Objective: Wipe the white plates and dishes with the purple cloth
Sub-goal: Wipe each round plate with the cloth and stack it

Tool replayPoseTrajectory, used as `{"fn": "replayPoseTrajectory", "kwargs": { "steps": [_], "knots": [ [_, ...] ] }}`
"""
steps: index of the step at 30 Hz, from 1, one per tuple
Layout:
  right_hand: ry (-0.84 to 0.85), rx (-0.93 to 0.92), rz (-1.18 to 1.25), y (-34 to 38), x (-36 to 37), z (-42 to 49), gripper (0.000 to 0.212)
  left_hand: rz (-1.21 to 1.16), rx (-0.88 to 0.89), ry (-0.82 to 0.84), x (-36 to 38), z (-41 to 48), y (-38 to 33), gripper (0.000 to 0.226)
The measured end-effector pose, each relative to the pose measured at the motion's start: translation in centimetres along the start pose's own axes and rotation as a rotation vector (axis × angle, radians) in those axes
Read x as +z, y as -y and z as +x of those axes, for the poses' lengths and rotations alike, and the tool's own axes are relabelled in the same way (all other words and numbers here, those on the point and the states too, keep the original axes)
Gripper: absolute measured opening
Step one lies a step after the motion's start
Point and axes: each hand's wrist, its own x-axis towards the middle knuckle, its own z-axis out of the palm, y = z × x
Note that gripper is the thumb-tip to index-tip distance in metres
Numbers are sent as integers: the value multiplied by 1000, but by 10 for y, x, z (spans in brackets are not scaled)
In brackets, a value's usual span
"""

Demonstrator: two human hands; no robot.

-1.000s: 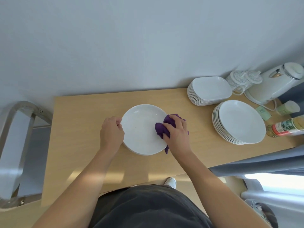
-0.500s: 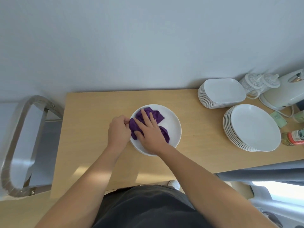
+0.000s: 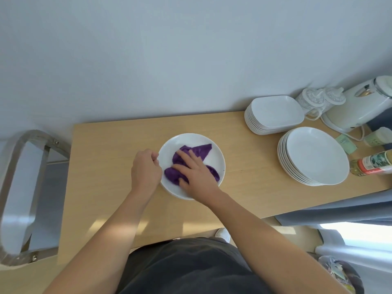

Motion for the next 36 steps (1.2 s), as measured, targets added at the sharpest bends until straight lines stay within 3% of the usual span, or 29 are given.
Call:
{"fn": "replayPoseTrajectory", "kwargs": {
  "steps": [3,6,11,14,18,21,24,30,36],
  "knots": [
    [-45,179,-177,-12,-13,14,39,17,10,-1,0,-3,-2,23],
    [-36,241,-312,-25,-27,5,42,23,15,-4,0,-4,-1,24],
    [-105,349,-310,-20,-32,-35,20,40,4,0,0,0,1,27],
    [-63,391,-327,3,-32,-50,38,37,-14,3,0,1,3,29],
    [69,325,-342,36,-23,-61,42,66,9,-11,1,0,2,27],
    [107,278,-151,50,-19,-60,35,73,20,-10,2,1,4,27],
    [46,267,63,53,-16,-56,32,66,24,-11,2,2,5,26],
    [-135,429,-147,26,6,-31,38,33,16,4,0,2,6,26],
    [-7,134,-9,23,6,-14,44,12,15,5,-1,2,7,26]
  ]
}}
